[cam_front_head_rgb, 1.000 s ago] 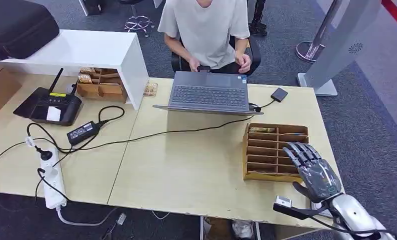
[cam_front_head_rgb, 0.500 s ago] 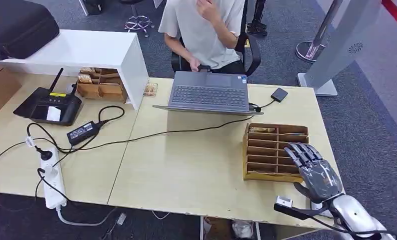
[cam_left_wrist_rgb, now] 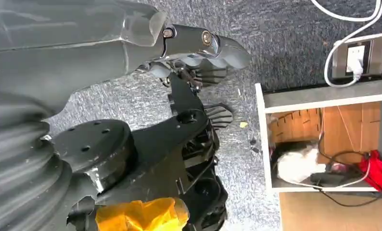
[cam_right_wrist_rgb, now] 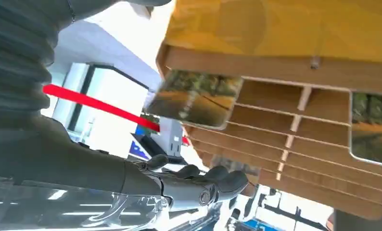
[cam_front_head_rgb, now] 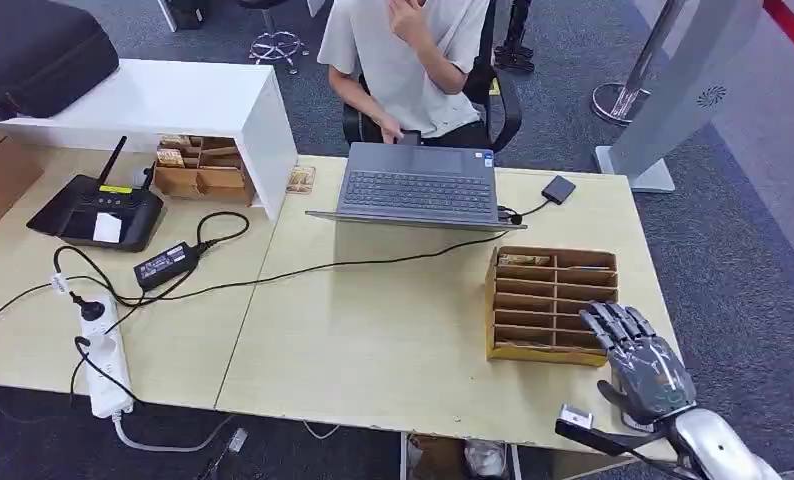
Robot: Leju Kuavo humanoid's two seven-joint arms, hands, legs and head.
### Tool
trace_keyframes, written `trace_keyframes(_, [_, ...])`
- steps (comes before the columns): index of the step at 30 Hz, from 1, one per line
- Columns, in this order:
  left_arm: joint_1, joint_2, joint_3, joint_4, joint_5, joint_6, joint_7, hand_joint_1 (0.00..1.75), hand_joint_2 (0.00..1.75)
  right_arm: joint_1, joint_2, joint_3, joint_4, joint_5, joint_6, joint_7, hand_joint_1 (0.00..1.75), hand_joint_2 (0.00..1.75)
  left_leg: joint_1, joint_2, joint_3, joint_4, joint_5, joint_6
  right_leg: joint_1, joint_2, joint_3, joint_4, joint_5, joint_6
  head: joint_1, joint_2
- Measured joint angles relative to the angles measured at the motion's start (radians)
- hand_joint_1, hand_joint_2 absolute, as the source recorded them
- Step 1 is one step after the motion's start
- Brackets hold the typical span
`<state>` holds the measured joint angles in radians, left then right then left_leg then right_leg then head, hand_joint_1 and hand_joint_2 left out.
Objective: Pass the card to the sensor for recognition and then transmit it.
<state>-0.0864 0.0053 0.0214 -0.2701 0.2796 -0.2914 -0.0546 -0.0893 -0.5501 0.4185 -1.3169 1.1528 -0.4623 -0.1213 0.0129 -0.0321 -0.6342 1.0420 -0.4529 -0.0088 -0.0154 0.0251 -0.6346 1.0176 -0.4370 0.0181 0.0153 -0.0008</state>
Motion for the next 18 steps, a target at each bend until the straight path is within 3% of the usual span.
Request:
trace_keyframes(8, [0.009, 0.008, 0.0, 0.0, -0.003, -0.005, -0.002, 0.0, 1.75, 0.041, -0.003, -0.025, -0.012, 0.003, 0.0, 0.005, 0.0, 1.75, 0.0, 0.0, 0.0, 0.0, 0.0, 0.0, 0.0, 0.0, 0.0, 0.0, 0.0, 0.0, 0.0, 0.0])
trace_keyframes(9, [0.01, 0.01, 0.0, 0.0, -0.003, -0.005, -0.002, 0.0, 1.75, 0.043, -0.003, -0.026, -0.012, 0.003, 0.0, 0.005, 0.38, 1.75, 0.0, 0.0, 0.0, 0.0, 0.0, 0.0, 0.0, 0.0, 0.0, 0.0, 0.0, 0.0, 0.0, 0.0])
trace_keyframes(10, [0.01, 0.01, 0.0, 0.0, -0.003, -0.005, -0.002, 0.0, 1.75, 0.045, -0.003, -0.027, -0.013, 0.003, 0.0, 0.005, 1.75, 1.75, 0.0, 0.0, 0.0, 0.0, 0.0, 0.0, 0.0, 0.0, 0.0, 0.0, 0.0, 0.0, 0.0, 0.0])
trace_keyframes(18, [0.01, 0.011, 0.0, 0.0, -0.011, -0.005, -0.003, 0.0, 1.75, 0.045, -0.003, -0.039, -0.014, -0.004, 0.012, -0.016, 1.75, 1.75, 0.0, 0.0, 0.0, 0.0, 0.0, 0.0, 0.0, 0.0, 0.0, 0.0, 0.0, 0.0, 0.0, 0.0])
